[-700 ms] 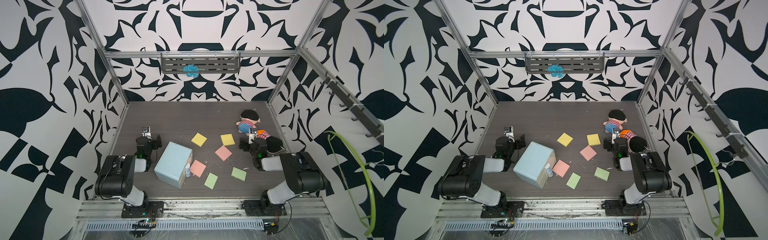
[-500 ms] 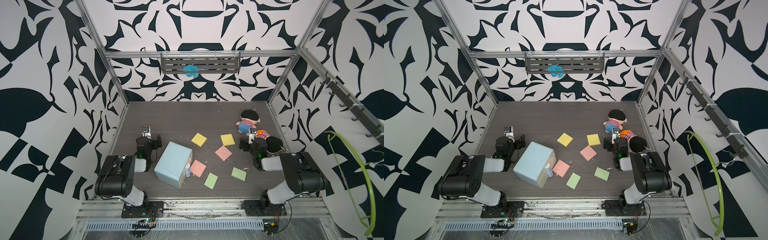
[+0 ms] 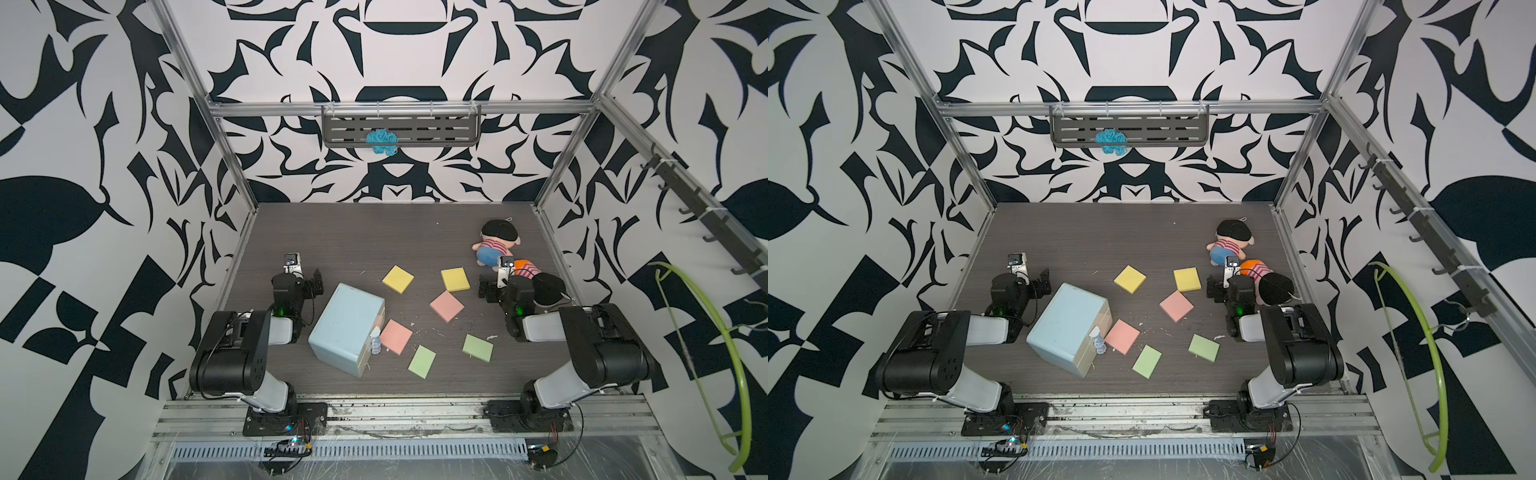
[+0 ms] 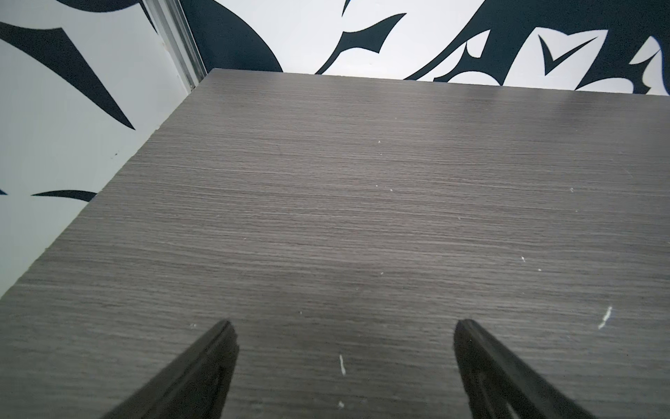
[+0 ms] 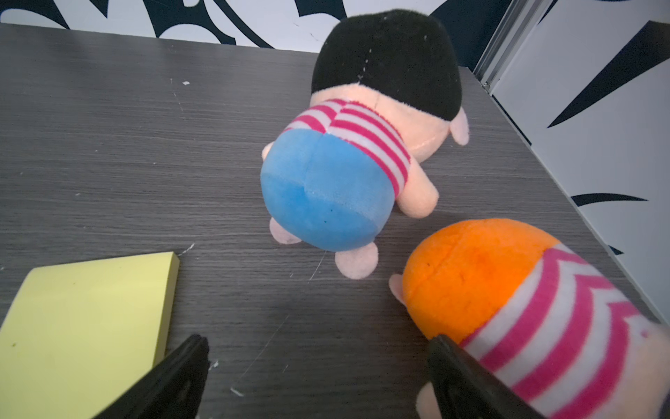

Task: Please put the sticky notes in the drawer by color
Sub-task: Move the storage box to the center of the board.

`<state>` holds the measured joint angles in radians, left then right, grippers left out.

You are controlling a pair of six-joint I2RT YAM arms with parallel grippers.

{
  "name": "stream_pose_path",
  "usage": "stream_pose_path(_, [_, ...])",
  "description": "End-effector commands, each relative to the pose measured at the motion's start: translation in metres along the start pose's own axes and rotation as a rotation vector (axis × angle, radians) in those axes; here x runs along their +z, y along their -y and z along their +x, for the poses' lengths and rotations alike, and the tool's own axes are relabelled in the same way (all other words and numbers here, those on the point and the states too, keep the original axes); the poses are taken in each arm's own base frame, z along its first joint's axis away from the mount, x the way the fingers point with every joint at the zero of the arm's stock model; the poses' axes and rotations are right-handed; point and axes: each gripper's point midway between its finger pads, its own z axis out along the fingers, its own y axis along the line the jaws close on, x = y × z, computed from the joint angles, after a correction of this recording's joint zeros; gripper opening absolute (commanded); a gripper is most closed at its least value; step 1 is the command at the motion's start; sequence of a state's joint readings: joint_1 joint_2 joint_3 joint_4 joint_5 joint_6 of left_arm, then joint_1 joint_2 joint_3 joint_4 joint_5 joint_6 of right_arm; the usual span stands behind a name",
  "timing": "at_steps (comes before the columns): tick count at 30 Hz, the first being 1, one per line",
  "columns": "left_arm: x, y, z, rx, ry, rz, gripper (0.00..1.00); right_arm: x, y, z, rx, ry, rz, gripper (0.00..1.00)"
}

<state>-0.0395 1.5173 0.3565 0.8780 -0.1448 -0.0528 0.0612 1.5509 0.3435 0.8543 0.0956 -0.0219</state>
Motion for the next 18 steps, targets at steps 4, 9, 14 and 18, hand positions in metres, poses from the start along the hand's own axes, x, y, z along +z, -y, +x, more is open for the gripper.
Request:
stream_pose_path(4, [-0.026, -0.021, -0.04, -0.055, 0.077, -0.117, 0.99, -0.027, -0.002, -0.036, 0.014, 0.113, -0.027, 0.99])
stream_pose_path(9, [-0.053, -0.022, -0.082, -0.114, 0.104, -0.129, 0.99, -0.057, -0.024, -0.065, 0.039, 0.105, -0.172, 0.99])
stream_pose_path(14, [-0.097, -0.02, -0.1, -0.323, 0.01, -0.138, 0.99, -0.097, -0.037, -0.099, 0.326, 0.117, -0.297, 0.99])
stream_pose_path(18, [-0.148, -0.014, -0.09, -0.468, -0.131, -0.142, 0.99, -0.117, -0.049, -0.096, 0.568, -0.041, -0.36, 0.99])
